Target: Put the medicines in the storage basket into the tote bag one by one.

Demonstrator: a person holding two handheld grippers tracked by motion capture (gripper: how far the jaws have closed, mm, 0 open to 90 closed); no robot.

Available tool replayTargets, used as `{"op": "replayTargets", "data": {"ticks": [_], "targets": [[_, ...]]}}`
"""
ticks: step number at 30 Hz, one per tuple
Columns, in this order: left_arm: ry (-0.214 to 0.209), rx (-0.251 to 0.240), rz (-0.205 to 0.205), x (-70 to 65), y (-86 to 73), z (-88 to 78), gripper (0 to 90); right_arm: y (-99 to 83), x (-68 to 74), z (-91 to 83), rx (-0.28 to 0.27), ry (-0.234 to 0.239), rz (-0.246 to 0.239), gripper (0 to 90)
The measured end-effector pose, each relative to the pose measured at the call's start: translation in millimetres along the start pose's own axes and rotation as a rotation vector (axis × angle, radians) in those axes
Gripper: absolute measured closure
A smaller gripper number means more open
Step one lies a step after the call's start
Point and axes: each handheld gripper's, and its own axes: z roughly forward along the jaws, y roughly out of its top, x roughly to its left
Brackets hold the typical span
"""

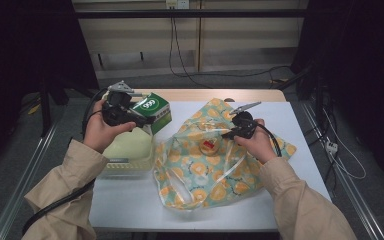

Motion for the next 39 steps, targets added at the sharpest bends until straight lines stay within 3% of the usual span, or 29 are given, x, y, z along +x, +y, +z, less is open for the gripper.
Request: {"op": "replayTargets", "data": {"ticks": [6, 8, 17, 18, 19, 21, 27, 28, 29, 30, 31, 32, 33, 34, 37, 38, 39], "targets": [[-0.083, 0.01, 0.049, -26.3, -2.3, 13.4, 16.9, 0.0, 1.1, -1.6, 0.002, -0.001, -0.008, 89.3], [-0.111, 0.015, 0.045, -33.0, -3.8, 18.7, 16.9, 0.4, 1.6, -1.8, 0.002, 0.001, -0.01, 89.3], [-0.159, 0.031, 0.115, -66.4, -7.0, 34.6, 16.9, 1.0, 1.9, -5.9, -0.002, 0.002, -0.011, 89.3], [-0.13, 0.044, 0.127, -70.9, -7.3, 35.7, 16.9, 1.1, 1.6, -6.3, -0.004, 0.001, -0.011, 89.3], [-0.173, 0.037, 0.128, -72.6, -8.5, 38.7, 16.9, 1.2, 1.6, -6.7, -0.004, 0.0, -0.006, 89.3], [-0.176, 0.039, 0.14, -78.8, -10.7, 42.6, 16.8, 1.3, 1.5, -7.0, -0.006, 0.0, -0.007, 89.3], [-0.235, 0.054, 0.169, -97.1, -18.5, 61.2, 16.8, 2.6, 0.9, -7.9, -0.008, 0.0, -0.007, 89.3], [-0.203, 0.067, 0.181, -101.4, -19.1, 63.0, 16.8, 2.9, 0.6, -8.4, -0.007, 0.0, -0.006, 89.3], [-0.248, 0.051, 0.176, -103.3, -20.7, 66.8, 16.8, 3.3, 0.4, -8.8, -0.009, -0.001, -0.008, 89.3], [-0.214, 0.073, 0.19, -107.5, -20.9, 67.3, 16.8, 3.7, 0.1, -9.6, -0.008, -0.003, -0.008, 89.3], [-0.262, 0.068, 0.194, -108.9, -22.1, 71.1, 16.8, 4.2, -0.1, -10.1, -0.01, -0.003, -0.01, 89.3], [-0.268, 0.069, 0.195, -111.8, -23.5, 73.6, 16.8, 4.7, -0.4, -10.8, -0.01, -0.003, -0.01, 89.3], [-0.231, 0.091, 0.203, -115.9, -24.7, 74.5, 16.8, 5.2, -0.7, -11.3, -0.01, -0.004, -0.007, 89.3], [-0.273, 0.084, 0.214, -116.2, -26.5, 79.1, 16.8, 5.6, -1.0, -11.7, -0.01, -0.006, -0.007, 89.3], [-0.275, 0.102, 0.211, -120.1, -32.8, 89.7, 16.8, 6.8, -0.9, -12.3, -0.012, -0.006, -0.009, 89.3], [-0.236, 0.116, 0.217, -122.8, -34.4, 92.3, 16.8, 7.1, -0.7, -12.4, -0.015, -0.006, -0.012, 89.2], [-0.233, 0.118, 0.206, -124.7, -36.3, 95.5, 16.8, 7.4, -0.3, -12.7, -0.015, -0.005, -0.014, 89.3]]}}
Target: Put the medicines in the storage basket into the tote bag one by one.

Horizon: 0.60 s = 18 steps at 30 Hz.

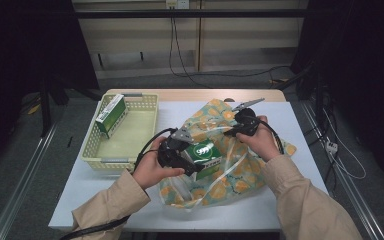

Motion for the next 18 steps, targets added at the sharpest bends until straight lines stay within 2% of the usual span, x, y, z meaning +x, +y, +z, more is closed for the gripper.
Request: {"op": "replayTargets", "data": {"ticks": [2, 3, 4, 7, 8, 9, 11, 12, 18], "targets": [[-0.044, -0.006, 0.007, -0.6, -1.2, 8.6, 16.8, 0.4, 0.3, -1.1, -0.003, 0.004, 0.006, 89.2], [0.0, 0.02, 0.014, -3.3, -0.4, 10.9, 16.8, 0.5, 0.4, -1.4, -0.001, 0.002, 0.003, 89.2], [-0.035, 0.007, 0.01, -2.5, -1.1, 15.1, 16.7, 0.7, 0.6, -2.1, 0.001, 0.0, 0.003, 89.2], [-0.03, -0.002, -0.012, -2.3, -1.4, 25.9, 16.7, 2.3, 0.5, -4.7, -0.001, 0.0, 0.004, 89.2], [0.01, 0.01, -0.006, -3.7, 0.1, 28.3, 16.6, 3.1, 0.6, -5.8, 0.0, -0.004, 0.004, 89.2], [-0.017, -0.014, -0.009, -2.3, 0.5, 32.0, 16.6, 4.0, 0.7, -6.8, -0.002, -0.007, 0.002, 89.2], [-0.006, -0.041, -0.026, -1.8, 3.1, 38.0, 16.5, 5.8, 1.6, -8.8, -0.005, -0.006, 0.001, 89.2], [0.003, -0.037, -0.009, 0.1, 4.6, 40.5, 16.5, 6.8, 2.1, -9.7, -0.006, -0.008, -0.002, 89.2], [0.048, -0.066, -0.021, 15.3, 11.0, 57.6, 16.2, 12.1, 3.0, -15.2, -0.017, -0.017, -0.01, 89.2]]}}
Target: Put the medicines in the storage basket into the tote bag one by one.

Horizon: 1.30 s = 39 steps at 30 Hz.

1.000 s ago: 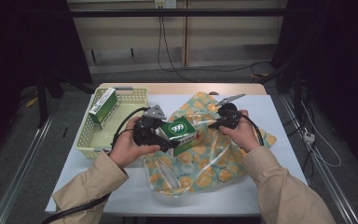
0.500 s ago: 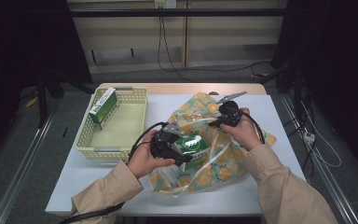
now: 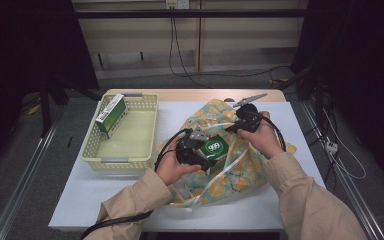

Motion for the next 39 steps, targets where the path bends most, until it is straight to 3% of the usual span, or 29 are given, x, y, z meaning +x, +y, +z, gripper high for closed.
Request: {"op": "replayTargets", "data": {"ticks": [4, 13, 14, 15, 19, 21, 23, 24, 29, 30, 32, 33, 36, 39], "targets": [[0.021, -0.033, -0.031, 11.5, 4.7, 8.6, 16.2, 1.3, 0.5, -2.4, 0.0, -0.001, -0.001, 89.2], [0.056, -0.067, -0.031, 24.6, 11.8, 24.0, 15.1, 4.7, 0.9, -5.8, -0.003, -0.009, -0.003, 89.2], [0.09, -0.06, -0.032, 24.1, 12.3, 24.6, 14.9, 4.9, 0.8, -6.2, -0.003, -0.01, -0.005, 89.3], [0.055, -0.071, -0.047, 25.8, 12.0, 25.6, 14.7, 4.8, 0.6, -6.5, -0.003, -0.011, -0.004, 89.2], [0.034, -0.059, -0.069, 26.3, 10.9, 23.6, 12.8, 4.3, -0.2, -7.5, -0.004, -0.011, -0.004, 89.2], [0.022, -0.056, -0.085, 24.2, 11.0, 18.4, 10.0, 3.9, -0.4, -7.6, -0.005, -0.011, -0.001, 89.2], [0.044, -0.03, -0.076, 19.9, 12.1, 11.0, 8.2, 3.3, -0.8, -6.9, -0.006, -0.01, -0.001, 89.2], [0.015, -0.028, -0.063, 19.4, 12.0, 6.6, 7.9, 3.0, -0.8, -6.5, -0.005, -0.01, -0.002, 89.2], [0.011, 0.009, -0.019, 10.8, 12.1, -19.0, 5.9, 0.6, 0.1, -3.1, -0.001, -0.004, 0.002, 89.2], [-0.024, 0.0, -0.023, 11.0, 11.5, -23.9, 6.4, 0.0, 0.2, -2.1, 0.0, -0.004, 0.001, 89.2], [-0.004, 0.007, -0.03, 10.2, 10.9, -35.1, 6.3, -0.7, 0.5, -1.1, 0.002, -0.003, 0.003, 89.2], [-0.041, -0.006, -0.03, 12.3, 9.8, -39.4, 6.0, -1.1, 0.7, -0.8, 0.001, -0.002, 0.006, 89.2], [-0.041, -0.006, -0.008, 15.2, 8.5, -54.7, 6.0, -1.6, 0.5, -0.6, 0.002, -0.002, 0.004, 89.2], [-0.038, -0.014, -0.013, 21.1, 6.8, -68.9, 5.7, -1.8, 0.1, -1.4, 0.001, -0.005, 0.005, 89.2]]}}
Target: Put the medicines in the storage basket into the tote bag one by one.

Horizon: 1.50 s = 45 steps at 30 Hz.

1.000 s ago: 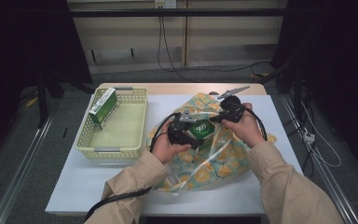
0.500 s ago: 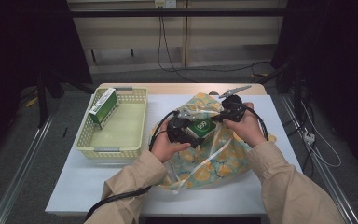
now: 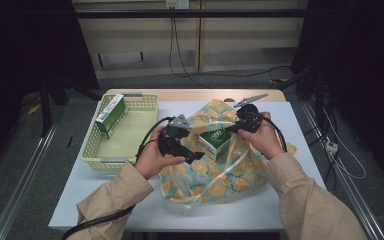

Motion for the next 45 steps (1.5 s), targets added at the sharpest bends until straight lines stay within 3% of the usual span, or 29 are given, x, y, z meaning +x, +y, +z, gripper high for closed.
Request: {"op": "replayTargets", "data": {"ticks": [7, 8, 9, 10, 11, 12, 14, 19, 25, 26, 28, 31, 34, 37, 45], "targets": [[0.052, 0.012, -0.041, 26.0, -10.6, -32.1, 5.8, -0.8, -0.3, -1.4, -0.001, -0.001, 0.0, 89.2], [0.089, 0.021, -0.045, 29.3, -12.1, -37.5, 5.9, -1.1, -0.4, -1.3, -0.003, 0.0, 0.002, 89.3], [0.063, -0.002, -0.067, 35.1, -14.7, -41.2, 5.9, -1.5, -0.7, -1.2, -0.004, 0.0, 0.001, 89.2], [0.071, 0.002, -0.077, 39.5, -16.7, -45.5, 5.9, -1.8, -0.9, -1.0, -0.003, 0.0, 0.001, 89.2], [0.082, 0.012, -0.076, 43.5, -18.9, -49.4, 5.9, -2.2, -1.1, -0.8, -0.002, -0.001, 0.002, 89.2], [0.124, 0.02, -0.078, 46.3, -20.9, -52.9, 5.9, -2.5, -1.3, -0.7, 0.0, -0.001, 0.003, 89.2], [0.116, 0.02, -0.095, 55.6, -25.5, -59.2, 6.0, -2.8, -1.7, -0.7, -0.001, 0.0, 0.006, 89.2], [0.176, 0.022, -0.107, 77.4, -37.0, -74.8, 7.2, -3.1, -2.6, -1.6, 0.0, -0.003, 0.006, 89.2], [0.241, 0.022, -0.169, 103.3, -55.3, -87.9, 7.5, -3.0, -1.8, -1.4, 0.004, -0.003, 0.004, 89.3], [0.276, 0.023, -0.178, 105.4, -57.2, -89.9, 7.6, -2.9, -1.7, -1.2, 0.004, -0.004, 0.005, 89.3], [0.259, 0.015, -0.198, 112.5, -61.1, -93.5, 7.4, -2.9, -1.5, -0.5, 0.006, -0.003, 0.003, 89.3], [0.287, 0.02, -0.205, 120.6, -64.8, -98.3, 7.6, -3.0, -1.6, 0.5, 0.007, -0.001, 0.0, 89.3], [0.302, 0.003, -0.231, 128.1, -68.1, -102.5, 7.9, -3.0, -1.7, 0.9, 0.007, 0.0, 0.002, 89.3], [0.345, -0.019, -0.261, 135.7, -72.0, -107.2, 8.0, -3.0, -2.1, 0.7, 0.006, 0.005, 0.011, 89.3], [0.413, -0.019, -0.279, 153.2, -80.1, -122.1, 8.3, -3.3, -4.0, 0.6, 0.004, 0.012, 0.015, 89.3]]}}
